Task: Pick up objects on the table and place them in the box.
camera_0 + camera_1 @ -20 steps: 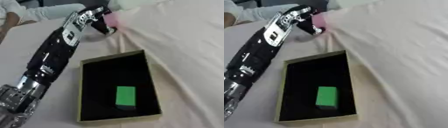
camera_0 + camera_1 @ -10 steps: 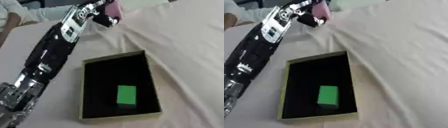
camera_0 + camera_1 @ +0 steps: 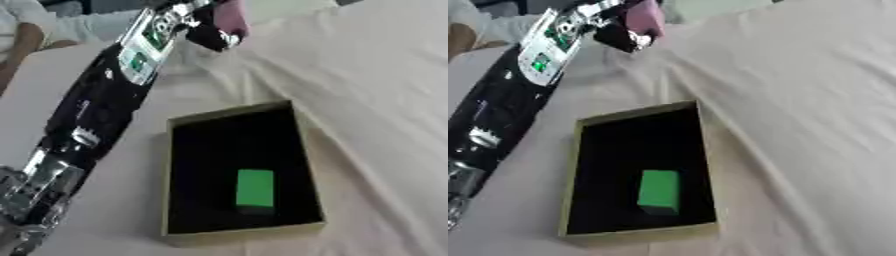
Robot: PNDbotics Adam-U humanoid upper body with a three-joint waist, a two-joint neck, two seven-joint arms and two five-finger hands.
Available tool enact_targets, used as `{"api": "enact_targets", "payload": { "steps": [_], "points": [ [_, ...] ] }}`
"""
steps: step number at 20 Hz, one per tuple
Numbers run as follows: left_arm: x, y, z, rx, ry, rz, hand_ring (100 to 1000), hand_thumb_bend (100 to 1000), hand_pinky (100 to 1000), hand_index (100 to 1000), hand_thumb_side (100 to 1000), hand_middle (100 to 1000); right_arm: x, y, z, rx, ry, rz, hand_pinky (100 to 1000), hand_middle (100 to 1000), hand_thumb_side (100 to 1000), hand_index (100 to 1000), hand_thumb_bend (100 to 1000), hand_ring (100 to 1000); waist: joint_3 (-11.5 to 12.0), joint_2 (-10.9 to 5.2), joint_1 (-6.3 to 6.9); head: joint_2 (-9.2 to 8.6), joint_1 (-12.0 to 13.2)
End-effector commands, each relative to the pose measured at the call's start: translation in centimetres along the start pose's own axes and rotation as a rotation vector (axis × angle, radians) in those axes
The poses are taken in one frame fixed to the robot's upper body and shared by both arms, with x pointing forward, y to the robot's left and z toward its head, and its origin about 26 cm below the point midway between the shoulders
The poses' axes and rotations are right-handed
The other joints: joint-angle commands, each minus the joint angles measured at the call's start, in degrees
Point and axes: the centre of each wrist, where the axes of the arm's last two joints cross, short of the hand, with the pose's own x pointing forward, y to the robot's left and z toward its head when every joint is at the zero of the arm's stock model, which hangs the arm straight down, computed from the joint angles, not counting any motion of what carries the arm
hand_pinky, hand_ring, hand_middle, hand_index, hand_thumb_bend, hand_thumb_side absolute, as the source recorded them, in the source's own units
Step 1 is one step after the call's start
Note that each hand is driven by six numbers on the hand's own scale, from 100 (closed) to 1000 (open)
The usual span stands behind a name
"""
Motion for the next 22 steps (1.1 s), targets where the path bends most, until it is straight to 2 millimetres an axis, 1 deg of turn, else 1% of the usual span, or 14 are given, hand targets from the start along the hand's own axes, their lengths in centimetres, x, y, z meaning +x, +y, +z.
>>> {"api": "enact_targets", "payload": {
  "steps": [1,3,6,7,8,10,13,18,22],
  "points": [
    [2.7,1.6,2.3,0.027,-0.087,-0.101,673,100,738,822,287,783,0.4,-0.9,-0.3,-0.020,-0.018,0.030,775,607,506,815,100,670,0.6,-2.23,-1.07,1.10,-1.8],
    [4.3,1.1,3.9,0.016,-0.143,-0.142,657,100,725,812,293,766,0.2,-1.1,-0.1,-0.024,-0.007,0.037,775,608,505,815,100,670,1.4,-2.81,-1.37,1.83,-3.0],
    [6.7,0.3,6.4,0.003,-0.220,-0.185,598,100,684,778,294,697,-0.1,-1.2,0.3,-0.027,0.013,0.045,775,609,502,815,100,672,2.6,-3.79,-1.98,2.72,-4.7],
    [7.3,0.1,7.2,0.002,-0.239,-0.192,594,100,683,775,292,692,-0.1,-1.2,0.4,-0.029,0.018,0.046,775,609,501,815,100,672,2.9,-4.06,-2.17,2.95,-5.1],
    [7.8,-0.2,8.0,0.001,-0.260,-0.198,565,100,684,755,293,660,-0.2,-1.2,0.5,-0.030,0.022,0.047,774,611,493,815,100,674,3.2,-4.42,-2.44,3.22,-5.6],
    [8.7,-0.8,9.7,-0.007,-0.293,-0.207,552,100,681,743,295,646,-0.3,-1.3,0.7,-0.034,0.029,0.048,774,611,484,815,100,676,3.8,-5.08,-2.97,3.70,-6.2],
    [8.7,-1.8,10.4,-0.022,-0.333,-0.198,543,100,685,734,316,634,-0.5,-1.4,0.9,-0.039,0.039,0.051,774,613,475,814,100,678,4.5,-5.94,-3.73,4.35,-7.0],
    [7.9,-3.9,10.6,-0.069,-0.396,-0.202,543,100,689,731,312,630,-0.7,-1.4,1.3,-0.045,0.052,0.053,773,614,466,814,100,679,5.6,-7.06,-4.61,5.55,-8.0],
    [7.4,-5.3,10.7,-0.106,-0.428,-0.227,547,100,688,731,328,631,-0.9,-1.5,1.5,-0.049,0.061,0.057,773,614,462,813,100,680,6.3,-7.52,-5.15,5.94,-8.6]
  ]
}}
